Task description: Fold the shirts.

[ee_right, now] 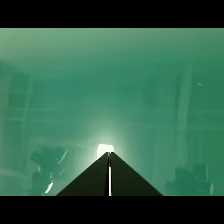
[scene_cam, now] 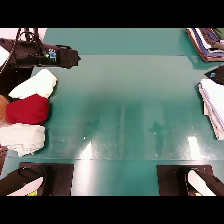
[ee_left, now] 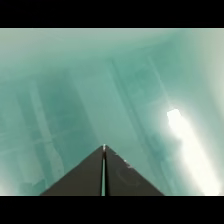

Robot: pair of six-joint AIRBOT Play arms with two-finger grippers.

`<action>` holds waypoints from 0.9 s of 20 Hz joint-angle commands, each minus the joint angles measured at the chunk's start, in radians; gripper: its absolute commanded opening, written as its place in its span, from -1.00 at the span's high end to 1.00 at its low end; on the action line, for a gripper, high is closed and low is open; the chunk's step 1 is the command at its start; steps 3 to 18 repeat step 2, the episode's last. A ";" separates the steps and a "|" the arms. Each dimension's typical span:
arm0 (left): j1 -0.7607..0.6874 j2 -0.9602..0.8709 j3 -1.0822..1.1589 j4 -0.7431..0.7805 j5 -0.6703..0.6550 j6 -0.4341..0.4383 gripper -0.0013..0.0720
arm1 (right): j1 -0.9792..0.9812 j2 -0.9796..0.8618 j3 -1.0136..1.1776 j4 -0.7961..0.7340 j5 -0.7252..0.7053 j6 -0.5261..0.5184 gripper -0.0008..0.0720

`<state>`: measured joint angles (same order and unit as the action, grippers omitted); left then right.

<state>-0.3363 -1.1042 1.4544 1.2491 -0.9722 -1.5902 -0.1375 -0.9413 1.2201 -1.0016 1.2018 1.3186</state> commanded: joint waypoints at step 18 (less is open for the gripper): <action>0.000 0.000 0.000 0.000 0.001 0.000 0.87 | 0.117 0.013 0.000 0.005 -0.031 -0.001 0.94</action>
